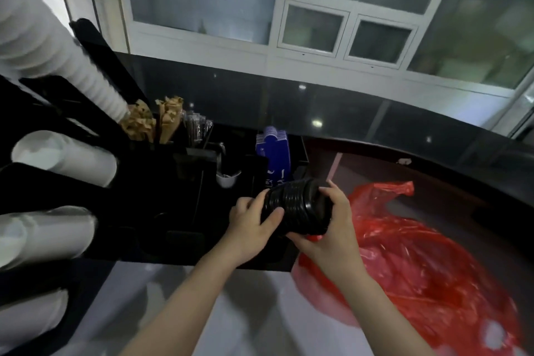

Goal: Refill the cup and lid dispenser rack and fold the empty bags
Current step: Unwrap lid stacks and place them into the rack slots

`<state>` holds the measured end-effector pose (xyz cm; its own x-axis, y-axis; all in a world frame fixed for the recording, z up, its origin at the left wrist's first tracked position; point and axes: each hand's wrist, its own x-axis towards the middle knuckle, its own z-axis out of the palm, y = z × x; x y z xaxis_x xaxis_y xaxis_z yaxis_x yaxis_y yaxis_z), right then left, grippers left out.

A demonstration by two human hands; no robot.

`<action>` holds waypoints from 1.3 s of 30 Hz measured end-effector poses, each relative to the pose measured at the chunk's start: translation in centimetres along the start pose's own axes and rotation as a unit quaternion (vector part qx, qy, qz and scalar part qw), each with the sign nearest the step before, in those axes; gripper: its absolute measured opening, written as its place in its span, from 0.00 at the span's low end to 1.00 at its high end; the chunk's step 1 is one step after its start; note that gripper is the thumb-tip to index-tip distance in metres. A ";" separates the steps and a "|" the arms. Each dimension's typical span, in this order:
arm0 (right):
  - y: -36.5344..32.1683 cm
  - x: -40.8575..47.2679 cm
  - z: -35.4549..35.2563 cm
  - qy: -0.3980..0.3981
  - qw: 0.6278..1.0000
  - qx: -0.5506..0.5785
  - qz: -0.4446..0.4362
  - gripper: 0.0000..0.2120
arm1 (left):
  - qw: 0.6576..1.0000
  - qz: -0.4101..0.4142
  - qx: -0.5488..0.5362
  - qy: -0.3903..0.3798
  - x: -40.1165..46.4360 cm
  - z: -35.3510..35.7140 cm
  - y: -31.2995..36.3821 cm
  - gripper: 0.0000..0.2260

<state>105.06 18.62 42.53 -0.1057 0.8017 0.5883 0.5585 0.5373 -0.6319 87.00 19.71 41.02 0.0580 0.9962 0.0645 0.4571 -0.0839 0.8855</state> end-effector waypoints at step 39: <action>1.5 2.3 3.2 -0.196 0.942 -0.267 -0.055 0.44 | 0.996 0.024 0.051 0.074 -1.0 0.9 -4.2 0.42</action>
<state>103.02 22.09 41.35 -0.4247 0.8398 0.3383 0.8495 0.4988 -0.1720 85.83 19.02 36.83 -0.0457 0.9829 0.1782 0.5448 -0.1251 0.8292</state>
